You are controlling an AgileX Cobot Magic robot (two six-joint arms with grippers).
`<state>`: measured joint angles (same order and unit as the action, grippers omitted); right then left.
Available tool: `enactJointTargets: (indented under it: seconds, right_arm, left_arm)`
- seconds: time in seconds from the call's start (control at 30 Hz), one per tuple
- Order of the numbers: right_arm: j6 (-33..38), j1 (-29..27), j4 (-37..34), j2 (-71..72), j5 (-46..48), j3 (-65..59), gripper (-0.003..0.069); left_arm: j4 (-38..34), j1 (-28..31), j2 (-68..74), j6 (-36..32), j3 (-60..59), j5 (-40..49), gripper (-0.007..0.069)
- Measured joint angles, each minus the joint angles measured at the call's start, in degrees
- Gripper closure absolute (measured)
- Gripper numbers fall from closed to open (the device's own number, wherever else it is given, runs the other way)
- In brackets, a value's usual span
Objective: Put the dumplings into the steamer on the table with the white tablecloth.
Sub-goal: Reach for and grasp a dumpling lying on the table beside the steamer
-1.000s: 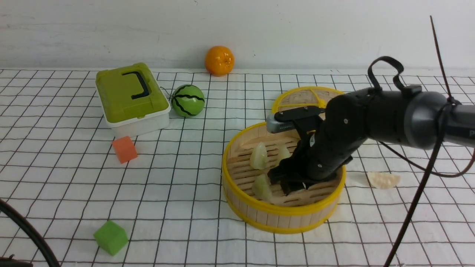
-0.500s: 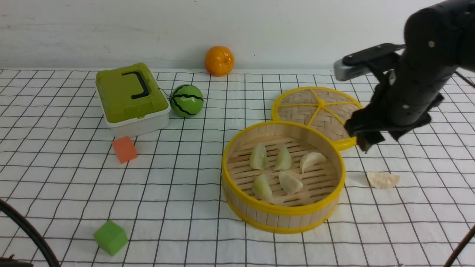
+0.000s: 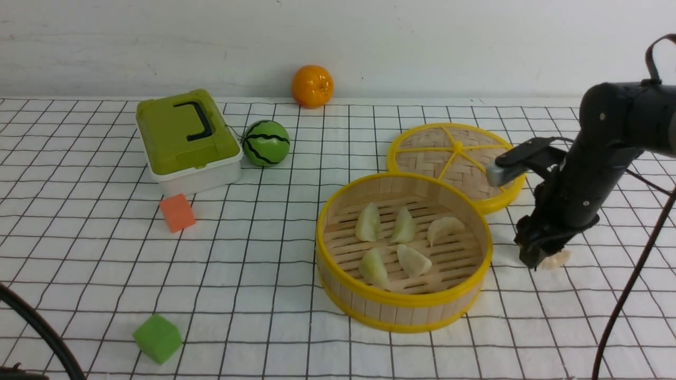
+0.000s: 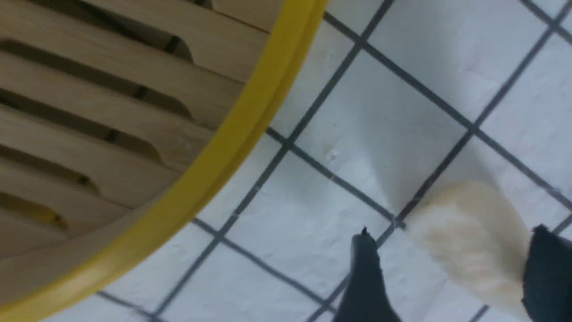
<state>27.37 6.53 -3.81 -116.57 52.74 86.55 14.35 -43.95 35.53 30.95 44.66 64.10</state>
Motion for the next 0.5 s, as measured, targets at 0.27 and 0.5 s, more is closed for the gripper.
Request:
enactJointTargets:
  seconds: [0.27,0.5]
  right_arm:
    - [1.4,-0.2,4.5,-2.3,-3.8,0.1,0.0214]
    - [-0.5,-0.2,4.5,-2.3,-4.1,0.1,0.0354]
  left_arm:
    - [-1.5,0.0,0.0,0.0,0.0,0.1,0.0496]
    - [-2.0,0.0,0.0,0.0,0.0,0.1,0.0496]
